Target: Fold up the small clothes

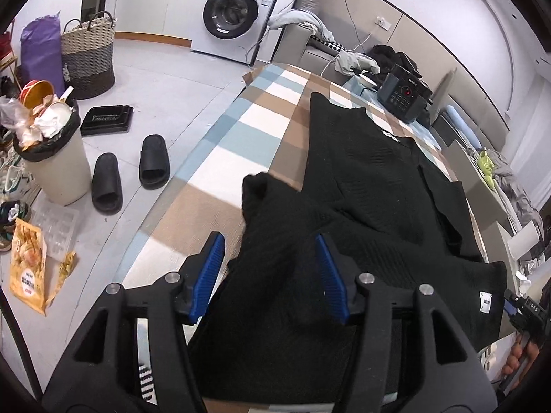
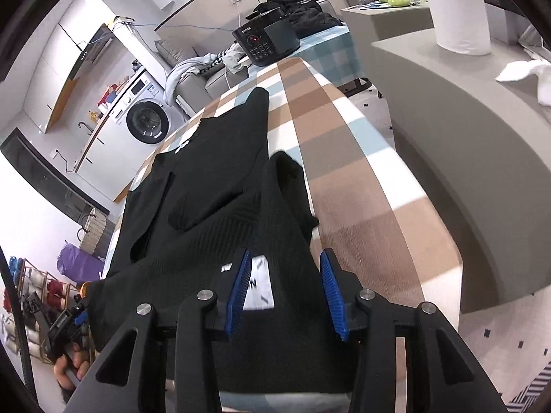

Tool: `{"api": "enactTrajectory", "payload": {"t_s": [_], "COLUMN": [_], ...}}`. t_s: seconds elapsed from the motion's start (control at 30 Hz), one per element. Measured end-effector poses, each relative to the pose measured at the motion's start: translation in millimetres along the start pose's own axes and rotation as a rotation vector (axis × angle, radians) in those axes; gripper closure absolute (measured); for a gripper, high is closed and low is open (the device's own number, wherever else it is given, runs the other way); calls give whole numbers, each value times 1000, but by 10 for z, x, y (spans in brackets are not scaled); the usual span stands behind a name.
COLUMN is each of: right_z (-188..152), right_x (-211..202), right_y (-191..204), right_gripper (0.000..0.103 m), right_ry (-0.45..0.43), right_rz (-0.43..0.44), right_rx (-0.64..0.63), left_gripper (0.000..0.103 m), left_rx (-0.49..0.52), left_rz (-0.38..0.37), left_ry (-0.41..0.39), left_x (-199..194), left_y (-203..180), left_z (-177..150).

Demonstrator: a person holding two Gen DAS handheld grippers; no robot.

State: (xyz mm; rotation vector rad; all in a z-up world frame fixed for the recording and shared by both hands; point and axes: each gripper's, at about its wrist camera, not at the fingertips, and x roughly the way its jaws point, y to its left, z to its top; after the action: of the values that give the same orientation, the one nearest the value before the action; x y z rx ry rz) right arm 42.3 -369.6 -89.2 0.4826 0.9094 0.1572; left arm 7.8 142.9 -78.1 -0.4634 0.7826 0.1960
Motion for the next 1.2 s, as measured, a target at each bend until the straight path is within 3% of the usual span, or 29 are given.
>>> {"api": "enactTrajectory", "payload": {"t_s": [0.33, 0.4, 0.47, 0.53, 0.67, 0.83, 0.9, 0.97, 1.03, 1.2], "right_z": [-186, -213, -252, -279, -337, -304, -269, -232, -211, -104], "right_x": [-34, -52, -87, -112, -140, -24, 41, 76, 39, -209], "right_y": [-55, -56, -37, 5, 107, 124, 94, 70, 60, 113], "right_gripper": [61, 61, 61, 61, 61, 61, 68, 95, 98, 100], "right_ry": [24, 30, 28, 32, 33, 30, 37, 35, 9, -92], "right_rz": [-10, -11, -5, 7, 65, 43, 22, -9, -28, 42], "right_rx": [23, 20, 5, -21, -76, -95, -83, -72, -78, -70], "left_gripper": [53, 60, 80, 91, 93, 92, 92, 94, 98, 100], "left_rx": [7, 9, 9, 11, 13, 2, -10, -12, -14, -24], "left_rz": [2, -10, -19, -33, -69, -61, -58, -42, -41, -82], "left_ry": [26, 3, -1, -4, -18, 5, 13, 9, -13, -76], "left_x": [-94, -152, -181, -202, -284, -241, -191, -160, -197, -361], "left_y": [27, 15, 6, -2, -38, -62, -44, -39, -39, -48], "left_z": [-287, -306, -323, -333, -350, -330, -326, -306, -292, -174]}}
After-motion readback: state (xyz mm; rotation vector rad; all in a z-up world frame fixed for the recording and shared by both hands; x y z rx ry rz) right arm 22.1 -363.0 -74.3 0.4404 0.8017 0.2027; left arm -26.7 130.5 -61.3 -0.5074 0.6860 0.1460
